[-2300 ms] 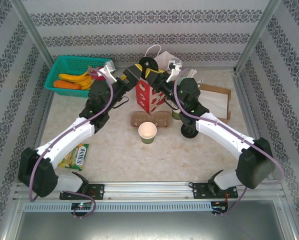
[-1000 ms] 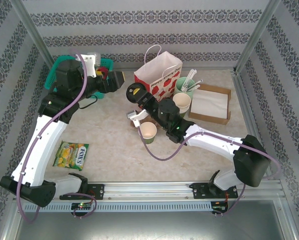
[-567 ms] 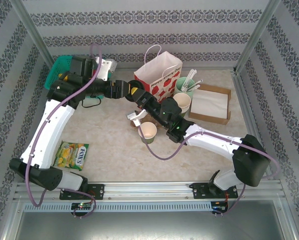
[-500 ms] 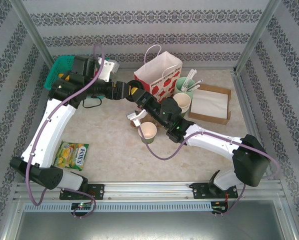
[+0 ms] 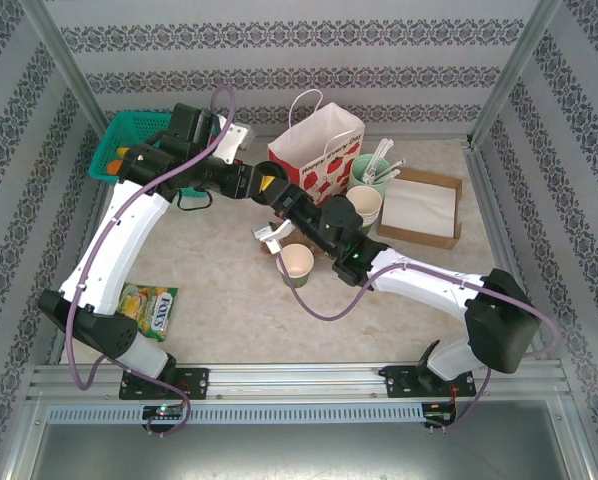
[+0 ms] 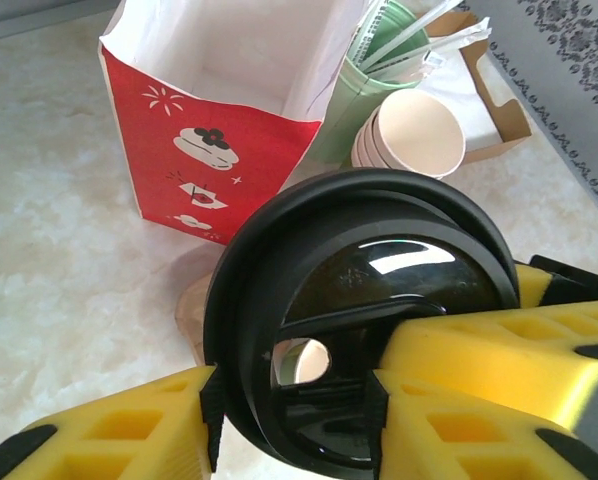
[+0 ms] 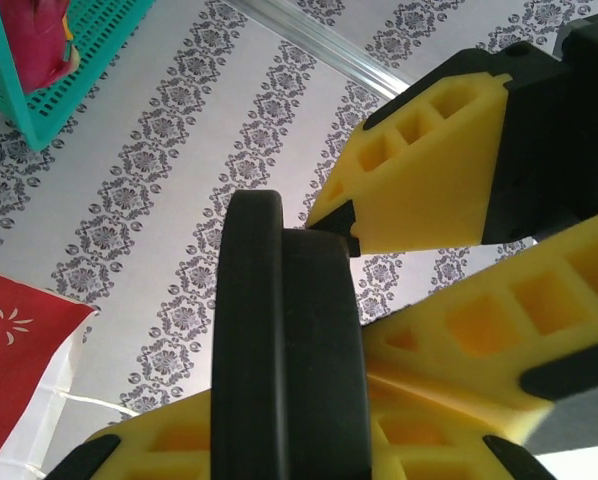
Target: Pack the takeout coffee
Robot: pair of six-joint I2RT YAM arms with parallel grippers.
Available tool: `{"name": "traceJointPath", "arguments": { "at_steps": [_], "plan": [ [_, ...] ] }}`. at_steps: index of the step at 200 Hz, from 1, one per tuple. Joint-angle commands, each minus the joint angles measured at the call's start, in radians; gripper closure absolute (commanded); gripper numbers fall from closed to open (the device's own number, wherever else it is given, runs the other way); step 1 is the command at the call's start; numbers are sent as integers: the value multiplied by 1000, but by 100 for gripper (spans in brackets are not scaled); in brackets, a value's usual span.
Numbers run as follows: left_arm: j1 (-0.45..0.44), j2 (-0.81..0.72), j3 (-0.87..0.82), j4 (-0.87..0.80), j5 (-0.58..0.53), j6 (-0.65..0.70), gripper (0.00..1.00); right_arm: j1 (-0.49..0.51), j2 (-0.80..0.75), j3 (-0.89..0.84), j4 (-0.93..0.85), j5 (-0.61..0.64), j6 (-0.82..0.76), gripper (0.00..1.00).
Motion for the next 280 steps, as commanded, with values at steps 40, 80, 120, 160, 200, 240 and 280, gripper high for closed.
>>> {"name": "traceJointPath", "arguments": {
  "at_steps": [40, 80, 120, 160, 200, 240, 280],
  "plan": [
    [-26, 24, 47, -52, -56, 41, 69, 20, -9, -18, 13, -35, 14, 100],
    [-31, 34, 43, -48, -33, 45, 83, 25, -15, -21, 10, -40, 26, 100],
    [-43, 37, 43, -59, 2, 69, 90, 27, -16, -20, 8, -34, 26, 100],
    [-51, 29, 42, -43, -55, 73, 100, 28, -10, -19, 4, -29, 32, 100],
    [-50, 4, 23, -9, -83, 59, 100, 28, -12, -19, -10, -13, 45, 100],
    [-52, -24, -8, 33, -165, 51, 100, 30, -16, -14, -32, 0, 65, 94],
    [-52, -82, -59, 110, -217, 40, 100, 32, -18, -14, -41, 9, 71, 83]
  ]
}}
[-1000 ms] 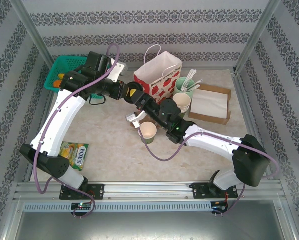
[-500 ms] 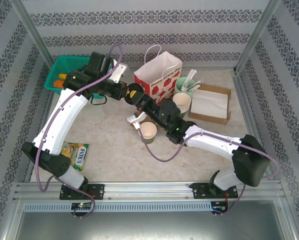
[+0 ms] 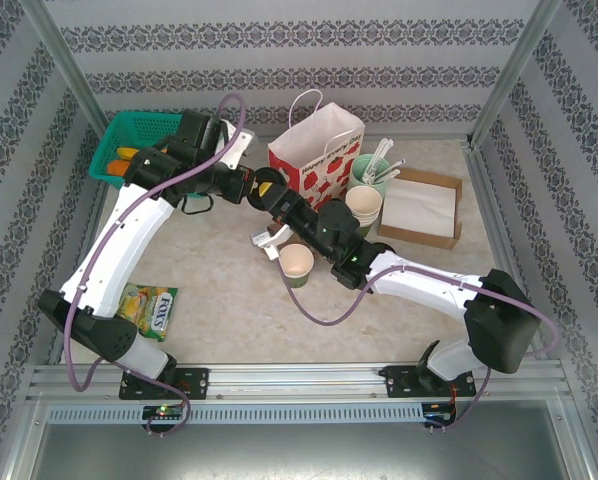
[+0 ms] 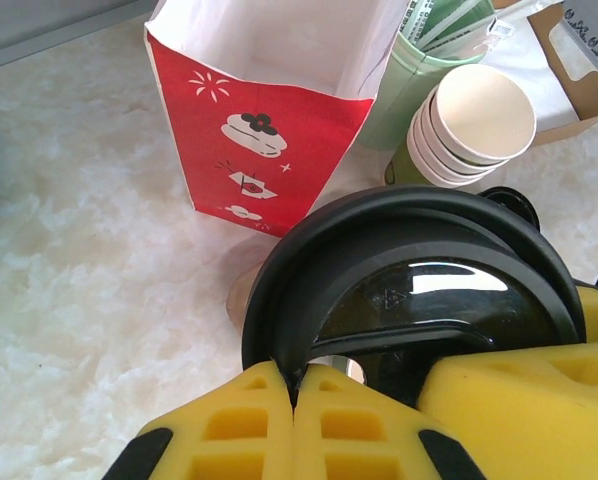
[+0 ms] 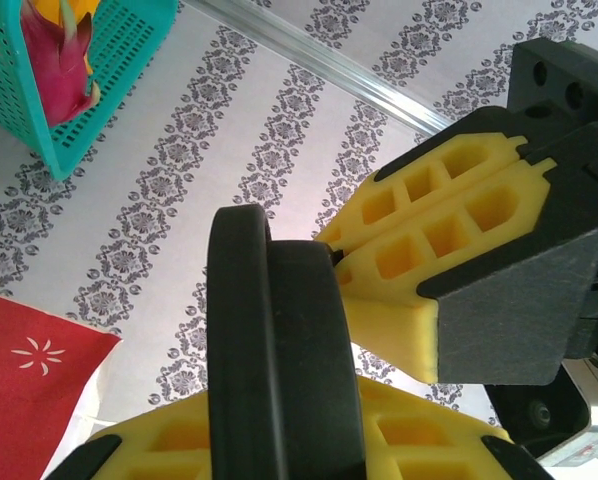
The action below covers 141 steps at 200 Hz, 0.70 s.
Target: Pack the takeout coffee
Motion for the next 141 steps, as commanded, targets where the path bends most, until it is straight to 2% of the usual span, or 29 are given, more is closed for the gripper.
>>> {"name": "traceJointPath", "arguments": {
  "at_steps": [1, 16, 34, 43, 65, 87, 101, 113, 141],
  "plan": [
    [-10, -61, -18, 97, -73, 6, 100, 12, -17, 2, -24, 8, 32, 82],
    [-10, -78, -29, 116, -115, -3, 100, 12, -17, 2, -25, 21, 44, 73],
    [-10, -91, -42, 129, -156, -6, 100, 12, -17, 9, -52, 56, 76, 50],
    [-10, -97, -50, 136, -168, -9, 100, 12, -16, 10, -62, 80, 92, 41],
    [-9, -108, -74, 158, -200, -16, 100, 14, -12, 0, -61, 132, 128, 34],
    [-10, -116, -90, 174, -261, -30, 100, 24, -30, 8, -113, 188, 251, 29],
    [-10, -116, -97, 179, -304, -43, 100, 30, -61, 22, -193, 206, 390, 3],
    [-10, -119, -110, 190, -330, -55, 100, 33, -96, 32, -268, 199, 552, 2],
    [-9, -116, -125, 183, -312, -76, 100, 38, -173, -15, -269, 164, 911, 2]
  ]
}}
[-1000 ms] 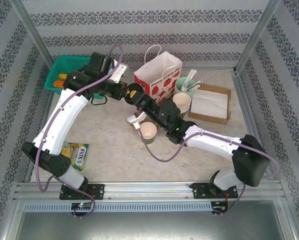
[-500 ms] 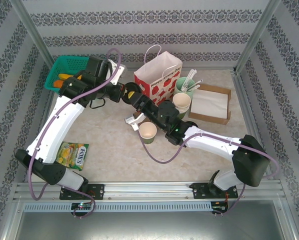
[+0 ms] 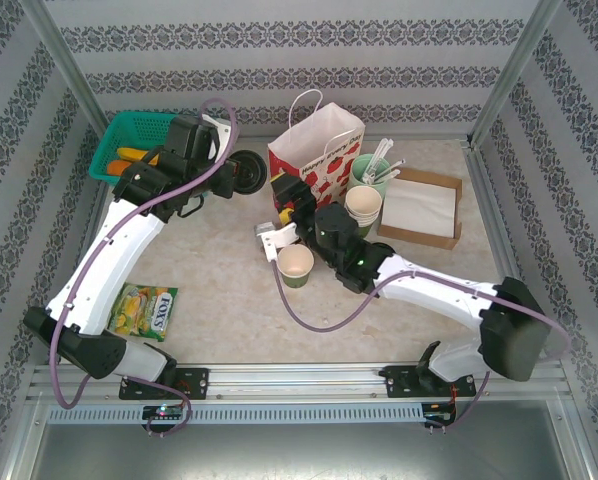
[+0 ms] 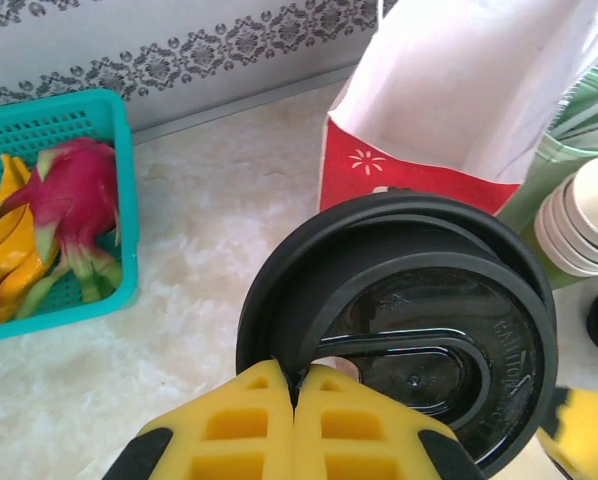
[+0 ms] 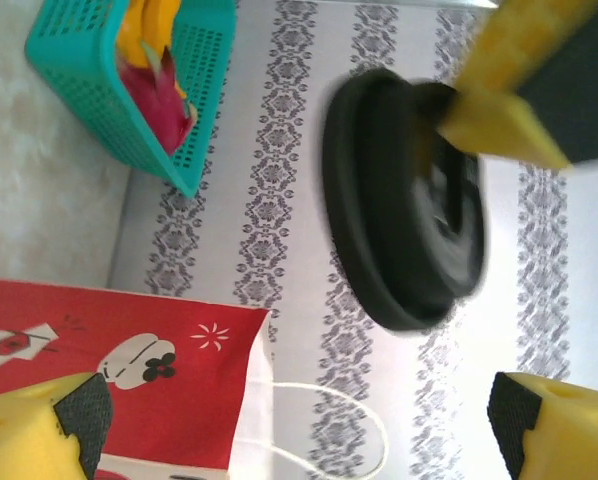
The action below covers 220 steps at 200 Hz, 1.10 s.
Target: Pack the takeout coffee
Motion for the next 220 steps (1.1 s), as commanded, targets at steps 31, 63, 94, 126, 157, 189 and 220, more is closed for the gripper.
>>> {"name": "traceJointPath", "arguments": {
  "at_steps": [31, 63, 94, 126, 157, 189, 220],
  "plan": [
    [-1, -27, -45, 28, 0, -59, 100, 16, -142, -8, -88, 108, 976, 2],
    [-1, -16, -67, 1, 125, -96, 100, -2, -163, 55, -274, 128, 1447, 2],
    [-2, 6, -88, -45, 185, -161, 100, -11, -193, 23, -318, 183, 1776, 2],
    [-1, -30, -194, 23, 255, -271, 100, -108, -241, 43, -578, 81, 2182, 2],
    [-4, -61, -292, 87, 308, -380, 100, -226, -303, -45, -593, -194, 2307, 2],
    [-12, -100, -415, 191, 320, -482, 100, -299, -306, -97, -600, -386, 2408, 2],
    [-29, -97, -463, 211, 347, -502, 100, -305, -284, -102, -594, -503, 2416, 2]
  ]
}}
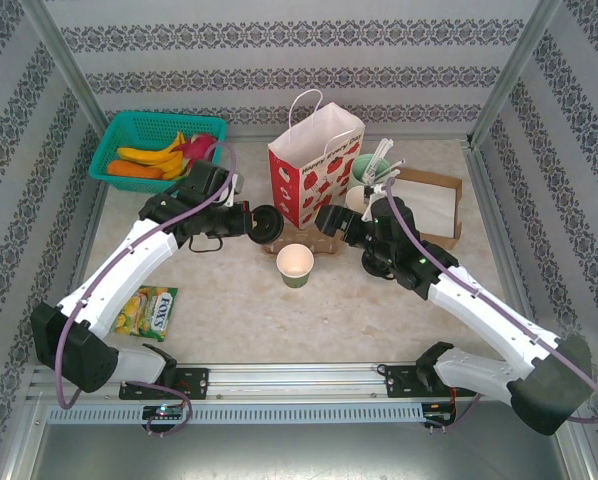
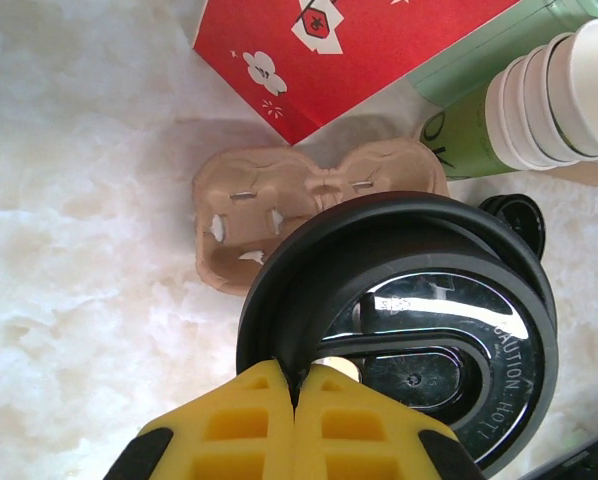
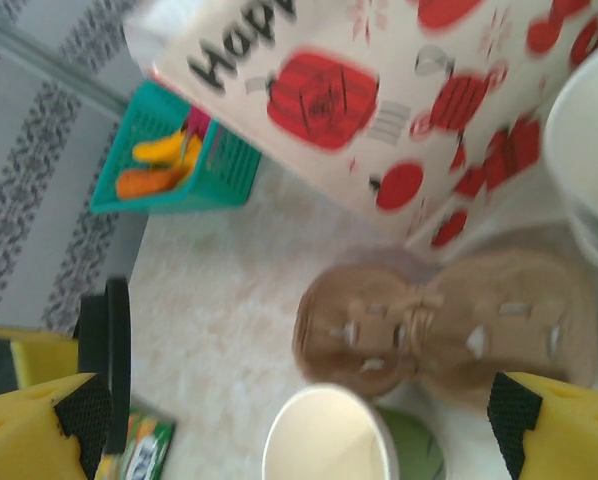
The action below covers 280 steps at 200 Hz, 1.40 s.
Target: Pack the takeout coffee
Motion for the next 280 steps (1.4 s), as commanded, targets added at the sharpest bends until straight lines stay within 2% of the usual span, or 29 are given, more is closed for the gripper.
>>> {"name": "traceJointPath", "arguments": {
  "at_steps": [1, 32, 57, 92, 152, 181, 280],
  "plan": [
    [-24, -17, -30, 78, 41, -65, 100, -3, 13, 2, -13, -163, 63, 2],
    [-55, 6, -59, 81, 60, -75, 100, -4, 25, -78, 72, -177, 137, 2],
    [-93, 28, -63, 78, 19, -81, 100, -6, 76, -70, 69, -223, 127, 2],
    [-129, 48, -128, 156, 10, -164, 100, -26, 117, -116, 194, -302, 149, 2],
    [-169, 93, -122, 143, -12, -153, 100, -74, 175, -173, 255, -385, 178, 2],
    [-173, 110, -107, 129, -23, -142, 100, -72, 211, -167, 282, -432, 169, 2],
    [-185, 145, -101, 124, -18, -154, 100, -47, 277, -139, 313, -475, 165, 2]
  ]
}}
